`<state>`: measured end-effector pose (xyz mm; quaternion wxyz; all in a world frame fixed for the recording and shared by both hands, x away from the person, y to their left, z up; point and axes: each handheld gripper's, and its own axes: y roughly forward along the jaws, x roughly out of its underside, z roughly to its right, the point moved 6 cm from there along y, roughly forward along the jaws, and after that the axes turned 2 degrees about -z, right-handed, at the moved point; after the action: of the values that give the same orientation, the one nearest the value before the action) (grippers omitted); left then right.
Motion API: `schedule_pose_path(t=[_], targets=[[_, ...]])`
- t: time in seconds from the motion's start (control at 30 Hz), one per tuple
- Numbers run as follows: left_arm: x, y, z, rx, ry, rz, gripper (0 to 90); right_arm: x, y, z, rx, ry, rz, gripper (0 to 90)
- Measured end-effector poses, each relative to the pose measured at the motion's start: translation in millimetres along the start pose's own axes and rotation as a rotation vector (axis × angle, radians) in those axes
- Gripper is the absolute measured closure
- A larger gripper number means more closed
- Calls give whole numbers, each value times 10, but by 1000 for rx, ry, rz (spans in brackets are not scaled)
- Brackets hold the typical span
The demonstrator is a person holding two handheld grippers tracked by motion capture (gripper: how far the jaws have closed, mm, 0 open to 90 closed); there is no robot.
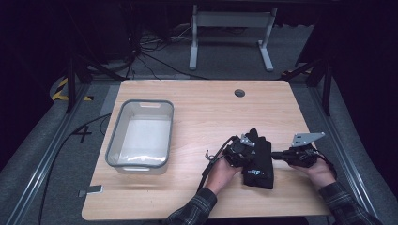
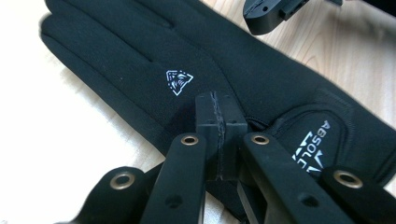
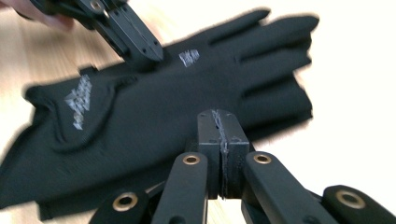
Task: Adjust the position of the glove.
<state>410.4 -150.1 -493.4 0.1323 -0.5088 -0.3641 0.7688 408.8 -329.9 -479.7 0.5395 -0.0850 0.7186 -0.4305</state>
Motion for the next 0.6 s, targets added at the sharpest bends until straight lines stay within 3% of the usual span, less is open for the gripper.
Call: schedule_pose_path(t=[0.27, 0.6], targets=[[7, 0, -26, 3, -11, 2, 898, 152, 12, -72, -27, -7, -46, 900], [30, -296, -188, -38, -38, 38, 895, 179, 41, -238, -87, -28, -53, 900]])
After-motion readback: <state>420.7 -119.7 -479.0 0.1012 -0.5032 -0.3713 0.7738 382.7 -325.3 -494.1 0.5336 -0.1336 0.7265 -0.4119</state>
